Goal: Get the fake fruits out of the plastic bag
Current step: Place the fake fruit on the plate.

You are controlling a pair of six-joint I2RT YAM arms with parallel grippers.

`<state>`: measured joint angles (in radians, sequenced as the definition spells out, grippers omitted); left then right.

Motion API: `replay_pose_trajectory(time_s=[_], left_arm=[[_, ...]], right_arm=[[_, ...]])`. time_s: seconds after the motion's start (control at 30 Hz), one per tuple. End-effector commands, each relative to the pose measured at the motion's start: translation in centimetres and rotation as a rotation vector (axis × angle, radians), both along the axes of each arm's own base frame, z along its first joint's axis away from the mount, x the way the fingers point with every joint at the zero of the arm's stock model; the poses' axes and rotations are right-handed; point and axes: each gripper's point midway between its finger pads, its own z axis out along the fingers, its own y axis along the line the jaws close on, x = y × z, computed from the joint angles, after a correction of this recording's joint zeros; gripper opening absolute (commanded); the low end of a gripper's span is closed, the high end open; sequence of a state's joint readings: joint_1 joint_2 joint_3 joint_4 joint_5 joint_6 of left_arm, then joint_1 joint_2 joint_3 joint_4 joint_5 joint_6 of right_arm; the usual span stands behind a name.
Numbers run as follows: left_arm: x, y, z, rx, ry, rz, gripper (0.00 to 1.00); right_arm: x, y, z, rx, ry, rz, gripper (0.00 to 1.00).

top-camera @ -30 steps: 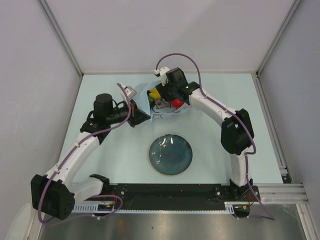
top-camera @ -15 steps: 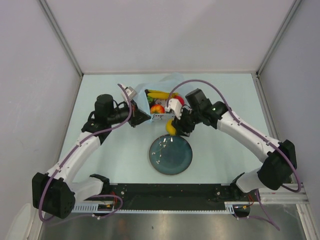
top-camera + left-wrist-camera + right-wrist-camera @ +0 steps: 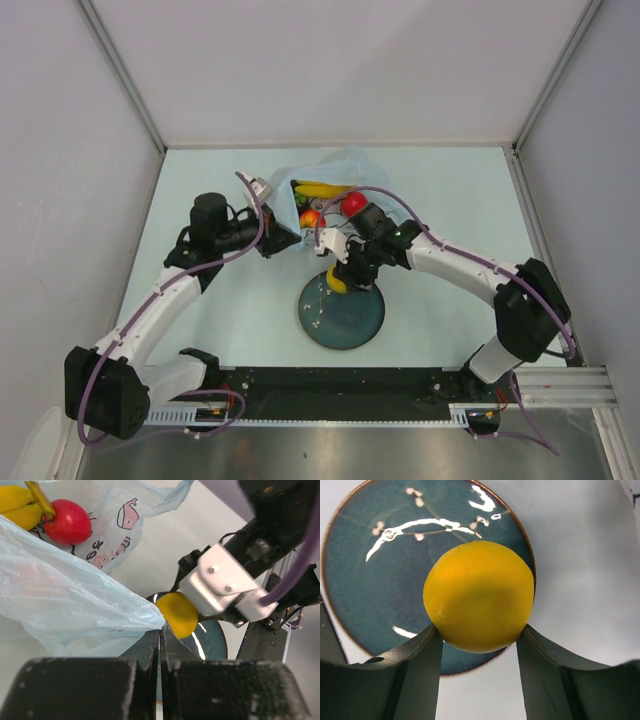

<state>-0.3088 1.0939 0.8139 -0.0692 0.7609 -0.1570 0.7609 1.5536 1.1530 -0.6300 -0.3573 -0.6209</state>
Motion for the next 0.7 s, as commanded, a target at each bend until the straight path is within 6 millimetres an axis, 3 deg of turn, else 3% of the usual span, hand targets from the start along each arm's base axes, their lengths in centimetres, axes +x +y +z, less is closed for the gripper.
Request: replay_pose_trajectory(time_s=[0.0, 0.23, 0.33, 0.47, 0.67], left_arm=[[-0.1, 0.4, 0.8, -0.011, -0.052, 0.018, 0.00], [-0.4, 0.5, 1.0, -0.012, -0.059, 0.016, 0.00], [-0.3, 0.5, 1.0, -0.012, -0.062, 0.017, 0.00], [-0.2, 0.5, 1.0, -0.011, -0.058, 0.017, 0.00], [-0.1, 0.5, 1.0, -0.016, -0.057, 0.022, 0.00]], right_arm=[[1.8, 2.1, -1.7, 0.012, -0.044, 0.021, 0.14], [1.5, 3.1, -3.5, -0.011, -0.047, 0.064, 0.17], [1.8, 2.9, -4.1, -0.038, -0.063, 0.059, 0.33], [2.0, 2.8, -4.2, -0.049, -0.078, 0.041, 0.76], [1.9, 2.7, -3.4, -0.038, -0.084, 0.032, 0.79]])
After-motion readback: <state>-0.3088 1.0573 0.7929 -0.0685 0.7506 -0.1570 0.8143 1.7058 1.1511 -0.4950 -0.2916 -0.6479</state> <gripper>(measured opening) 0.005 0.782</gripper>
